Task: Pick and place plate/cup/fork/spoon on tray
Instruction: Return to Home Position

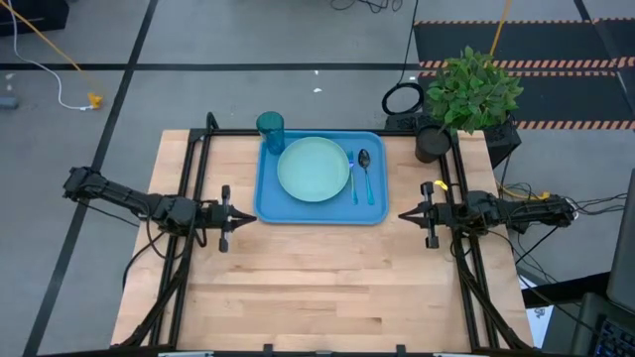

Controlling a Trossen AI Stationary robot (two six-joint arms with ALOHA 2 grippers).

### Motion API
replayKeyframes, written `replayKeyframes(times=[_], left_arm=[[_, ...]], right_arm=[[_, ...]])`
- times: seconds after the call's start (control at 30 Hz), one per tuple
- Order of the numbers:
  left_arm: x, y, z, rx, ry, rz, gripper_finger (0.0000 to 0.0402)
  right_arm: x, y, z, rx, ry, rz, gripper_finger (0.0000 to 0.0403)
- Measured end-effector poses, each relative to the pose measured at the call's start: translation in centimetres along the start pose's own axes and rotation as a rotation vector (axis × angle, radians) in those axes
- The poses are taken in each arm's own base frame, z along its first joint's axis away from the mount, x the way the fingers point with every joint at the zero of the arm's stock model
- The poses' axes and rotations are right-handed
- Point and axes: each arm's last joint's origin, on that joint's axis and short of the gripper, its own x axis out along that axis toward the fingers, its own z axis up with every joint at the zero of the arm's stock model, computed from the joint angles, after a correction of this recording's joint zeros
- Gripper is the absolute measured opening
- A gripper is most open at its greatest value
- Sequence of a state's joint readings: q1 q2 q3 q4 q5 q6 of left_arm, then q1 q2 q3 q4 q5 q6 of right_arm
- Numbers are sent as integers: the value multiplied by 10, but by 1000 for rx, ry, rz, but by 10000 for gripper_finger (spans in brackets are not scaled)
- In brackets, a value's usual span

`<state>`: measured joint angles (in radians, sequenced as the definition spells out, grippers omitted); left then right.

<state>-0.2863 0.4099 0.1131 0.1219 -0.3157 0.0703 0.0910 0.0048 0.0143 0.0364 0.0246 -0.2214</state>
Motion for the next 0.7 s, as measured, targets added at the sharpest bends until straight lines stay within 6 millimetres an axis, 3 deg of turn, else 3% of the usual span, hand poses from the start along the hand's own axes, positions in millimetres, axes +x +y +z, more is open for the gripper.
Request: replayKeyframes(times=[0.4,0.7], left_arm=[[1,-1,-10,0,-77,-8,18],[-1,-5,-7,60,-166,-137,7]], right_arm=[[0,0,0,0,-2,-1,0],[0,0,0,0,-3,-1,0]])
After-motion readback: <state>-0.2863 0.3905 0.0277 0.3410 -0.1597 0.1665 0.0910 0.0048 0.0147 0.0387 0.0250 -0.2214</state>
